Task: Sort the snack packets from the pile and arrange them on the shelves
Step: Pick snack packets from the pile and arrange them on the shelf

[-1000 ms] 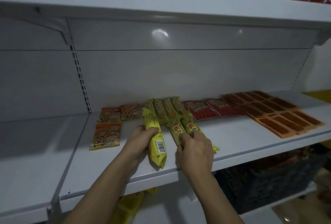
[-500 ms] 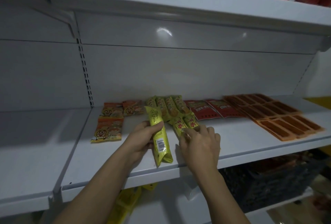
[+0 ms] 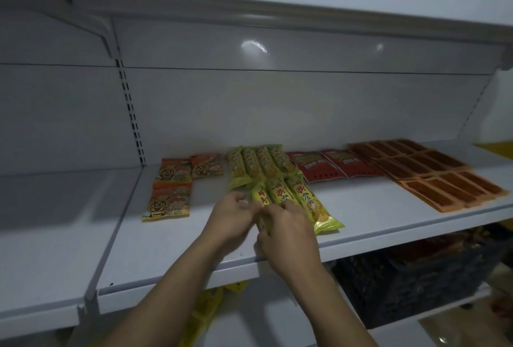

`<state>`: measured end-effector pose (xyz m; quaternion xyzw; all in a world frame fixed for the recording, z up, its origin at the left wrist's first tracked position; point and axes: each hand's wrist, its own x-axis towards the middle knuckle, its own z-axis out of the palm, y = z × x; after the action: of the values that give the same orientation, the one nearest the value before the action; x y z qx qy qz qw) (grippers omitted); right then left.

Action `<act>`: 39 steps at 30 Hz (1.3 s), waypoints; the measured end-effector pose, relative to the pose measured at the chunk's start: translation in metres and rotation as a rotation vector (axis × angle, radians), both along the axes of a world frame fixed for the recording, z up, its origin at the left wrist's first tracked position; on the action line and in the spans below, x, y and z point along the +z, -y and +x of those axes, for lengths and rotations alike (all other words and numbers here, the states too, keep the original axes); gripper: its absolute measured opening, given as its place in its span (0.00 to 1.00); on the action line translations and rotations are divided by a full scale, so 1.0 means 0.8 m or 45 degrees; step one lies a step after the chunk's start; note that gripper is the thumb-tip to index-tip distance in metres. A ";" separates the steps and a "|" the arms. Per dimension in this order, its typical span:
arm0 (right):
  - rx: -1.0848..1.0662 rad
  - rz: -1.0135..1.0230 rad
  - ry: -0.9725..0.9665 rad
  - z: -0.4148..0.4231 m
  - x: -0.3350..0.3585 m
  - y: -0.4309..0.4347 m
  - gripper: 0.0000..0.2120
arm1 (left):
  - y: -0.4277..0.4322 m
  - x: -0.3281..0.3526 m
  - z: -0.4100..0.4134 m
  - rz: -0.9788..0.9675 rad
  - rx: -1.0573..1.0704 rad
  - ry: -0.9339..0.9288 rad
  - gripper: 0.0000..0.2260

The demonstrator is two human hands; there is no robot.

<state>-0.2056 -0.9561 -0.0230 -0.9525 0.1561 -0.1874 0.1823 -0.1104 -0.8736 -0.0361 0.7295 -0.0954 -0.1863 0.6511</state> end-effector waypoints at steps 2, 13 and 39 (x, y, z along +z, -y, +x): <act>-0.029 -0.054 -0.047 0.004 -0.001 -0.003 0.15 | -0.003 0.002 -0.002 0.350 0.011 0.292 0.18; 0.091 0.015 0.139 -0.025 0.028 0.037 0.20 | -0.011 -0.006 -0.021 0.428 -0.196 0.636 0.15; 0.134 0.512 0.202 -0.021 -0.044 0.154 0.14 | 0.041 -0.007 -0.077 0.892 0.095 0.710 0.40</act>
<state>-0.2225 -1.0796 -0.0580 -0.8861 0.1257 -0.2169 0.3898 -0.1720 -0.9066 -0.0416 0.9313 -0.1722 0.0198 0.3205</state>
